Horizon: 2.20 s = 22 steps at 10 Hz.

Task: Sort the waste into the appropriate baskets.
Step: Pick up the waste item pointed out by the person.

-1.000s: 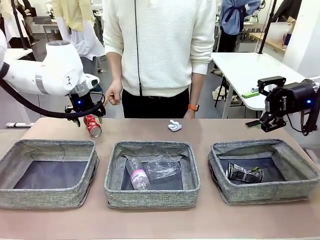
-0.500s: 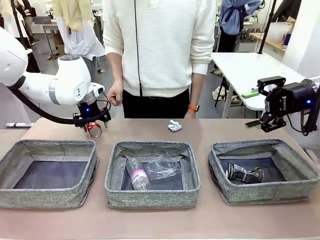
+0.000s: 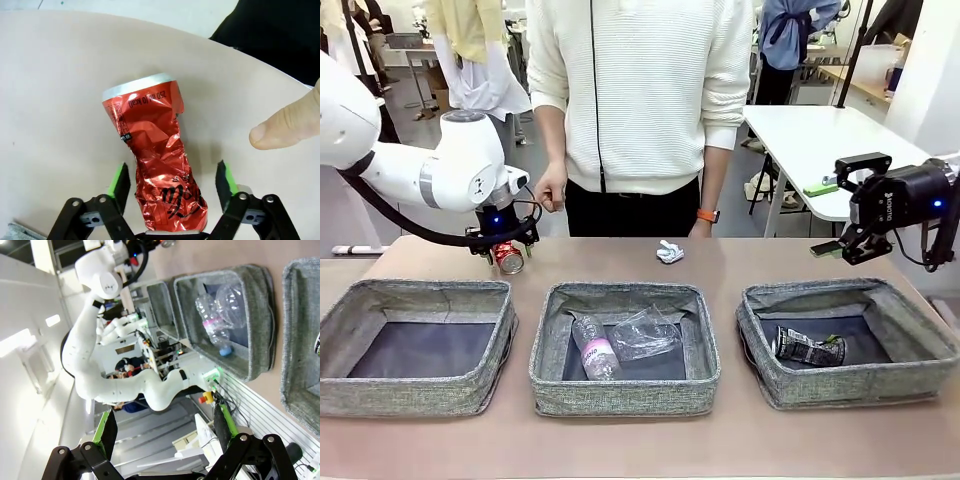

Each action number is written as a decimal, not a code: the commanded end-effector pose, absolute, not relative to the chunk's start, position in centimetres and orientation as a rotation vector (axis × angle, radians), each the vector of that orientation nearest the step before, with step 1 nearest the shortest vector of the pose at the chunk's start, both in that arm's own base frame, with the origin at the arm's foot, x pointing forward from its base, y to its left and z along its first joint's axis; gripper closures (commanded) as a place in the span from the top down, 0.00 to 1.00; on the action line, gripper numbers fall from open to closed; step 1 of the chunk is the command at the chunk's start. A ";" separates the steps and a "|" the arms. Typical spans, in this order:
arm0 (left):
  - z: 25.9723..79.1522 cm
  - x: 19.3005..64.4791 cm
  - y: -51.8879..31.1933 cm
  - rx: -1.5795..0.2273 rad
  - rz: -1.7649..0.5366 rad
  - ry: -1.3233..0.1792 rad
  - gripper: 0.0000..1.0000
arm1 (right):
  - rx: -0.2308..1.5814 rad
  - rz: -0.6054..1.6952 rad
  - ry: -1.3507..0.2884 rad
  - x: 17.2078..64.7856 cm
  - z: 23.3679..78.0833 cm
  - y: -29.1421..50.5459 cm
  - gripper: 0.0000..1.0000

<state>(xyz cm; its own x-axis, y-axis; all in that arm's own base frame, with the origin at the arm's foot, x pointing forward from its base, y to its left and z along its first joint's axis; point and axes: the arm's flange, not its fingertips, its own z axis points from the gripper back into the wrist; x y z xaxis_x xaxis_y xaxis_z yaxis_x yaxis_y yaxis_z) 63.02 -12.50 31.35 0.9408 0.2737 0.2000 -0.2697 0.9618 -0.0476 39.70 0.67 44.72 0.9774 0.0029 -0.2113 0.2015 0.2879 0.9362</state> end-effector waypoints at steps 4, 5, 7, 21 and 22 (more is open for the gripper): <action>31.5 63.4 -12.8 0.041 0.307 -0.202 0.00 | 1.272 -0.107 0.184 39.7 45.0 0.4 1.00; 31.5 63.3 -12.7 0.045 0.307 -0.201 0.00 | 1.272 -0.107 0.184 39.7 45.0 0.4 1.00; 31.6 63.2 -12.5 0.049 0.318 -0.200 0.00 | 1.272 -0.107 0.184 39.7 45.0 0.4 1.00; 51.6 31.9 -7.0 -0.118 0.148 -0.364 0.00 | 1.272 -0.107 0.184 39.7 45.0 0.4 1.00; 51.6 31.9 -7.0 -0.118 0.148 -0.364 0.00 | 1.272 -0.107 0.184 39.7 45.0 0.4 1.00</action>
